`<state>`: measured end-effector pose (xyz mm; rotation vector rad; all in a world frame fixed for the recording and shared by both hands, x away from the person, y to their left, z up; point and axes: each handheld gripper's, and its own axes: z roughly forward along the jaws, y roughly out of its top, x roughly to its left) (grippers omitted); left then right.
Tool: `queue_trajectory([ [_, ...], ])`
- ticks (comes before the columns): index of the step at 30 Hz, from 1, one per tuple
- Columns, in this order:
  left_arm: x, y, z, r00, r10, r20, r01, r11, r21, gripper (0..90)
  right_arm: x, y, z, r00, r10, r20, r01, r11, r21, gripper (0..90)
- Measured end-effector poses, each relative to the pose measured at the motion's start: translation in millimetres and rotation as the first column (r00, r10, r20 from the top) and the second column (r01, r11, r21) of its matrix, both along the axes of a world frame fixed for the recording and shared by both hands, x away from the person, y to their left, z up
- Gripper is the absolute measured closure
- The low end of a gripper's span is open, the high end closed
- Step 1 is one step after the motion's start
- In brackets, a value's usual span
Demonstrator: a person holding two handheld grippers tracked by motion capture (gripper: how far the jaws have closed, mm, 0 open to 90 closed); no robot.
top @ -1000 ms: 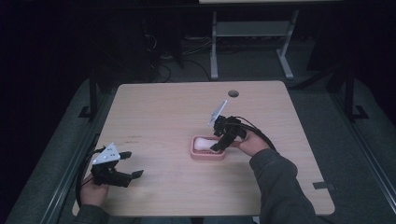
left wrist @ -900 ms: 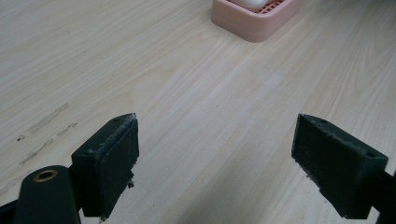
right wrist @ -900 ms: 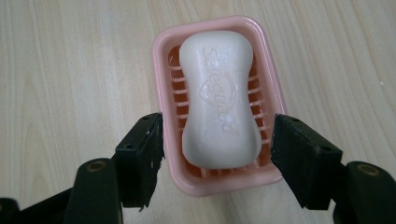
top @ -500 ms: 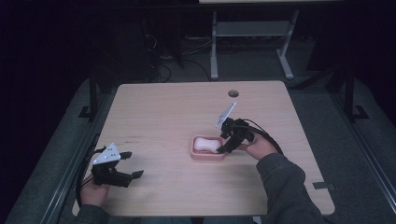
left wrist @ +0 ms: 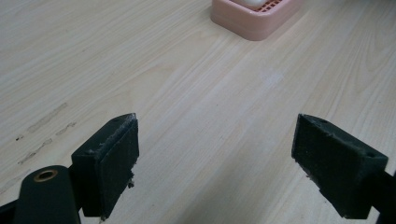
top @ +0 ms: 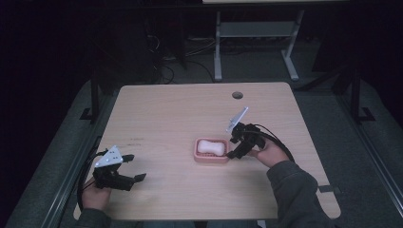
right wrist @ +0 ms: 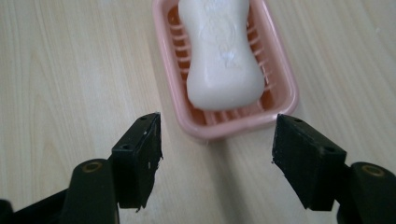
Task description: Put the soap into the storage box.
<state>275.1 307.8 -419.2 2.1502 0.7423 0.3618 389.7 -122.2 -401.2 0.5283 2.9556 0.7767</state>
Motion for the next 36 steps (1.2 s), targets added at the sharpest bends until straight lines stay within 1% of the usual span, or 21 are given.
queue_trajectory([
  [3,0.0,-0.6,-0.1,1.0,0.0,-0.001,0.0,1.0,0.002,14.8,-2.0,-3.8,-1.8,1.0,-0.004,0.005,0.004,1.0,0.004,31.7],
  [12,-0.1,-0.8,-0.3,1.0,-0.001,-0.003,0.001,1.0,0.004,14.8,-6.2,-15.2,-5.4,0.9997,-0.024,-0.004,0.024,1.0,0.01,31.5],
  [15,-0.1,-0.6,-0.2,1.0,-0.001,-0.003,0.001,1.0,0.004,14.8,-7.8,-17.4,-4.7,0.9996,-0.028,-0.005,0.029,1.0,0.005,31.4],
  [18,-0.1,-0.9,-0.3,1.0,0.0,-0.004,0.0,1.0,0.004,14.8,-9.7,-19.7,-2.3,0.9994,-0.034,0.002,0.034,0.999,0.012,31.4],
  [21,-0.2,-0.9,-0.3,1.0,0.0,-0.004,0.0,1.0,0.004,14.8,-10.7,-20.8,-1.4,0.9994,-0.033,0.005,0.033,0.999,0.009,31.4],
  [26,-0.1,-1.0,-0.3,1.0,-0.003,-0.006,0.003,1.0,0.009,14.8,-15.6,-27.6,-1.0,0.9989,-0.044,0.014,0.044,0.999,0.03,31.4],
  [32,-0.1,-1.6,-0.8,1.0,-0.003,-0.008,0.003,1.0,0.006,14.8,-20.2,-35.0,-5.0,0.9982,-0.06,0.01,0.059,0.997,0.04,31.4],
  [33,-0.1,-2.0,-1.2,1.0,0.0,-0.008,0.0,1.0,0.002,14.8,-20.6,-36.3,-5.6,0.9982,-0.06,0.005,0.06,0.998,0.037,31.3],
  [35,0.0,-2.1,-1.2,1.0,-0.001,-0.007,0.001,1.0,0.003,14.8,-22.3,-38.5,-6.1,0.9979,-0.065,0.009,0.064,0.997,0.035,31.0],
  [36,0.2,-2.0,-0.9,1.0,-0.004,-0.007,0.004,0.9999,0.01,14.8,-24.0,-40.8,-6.1,0.9974,-0.072,0.007,0.072,0.996,0.049,31.0],
])
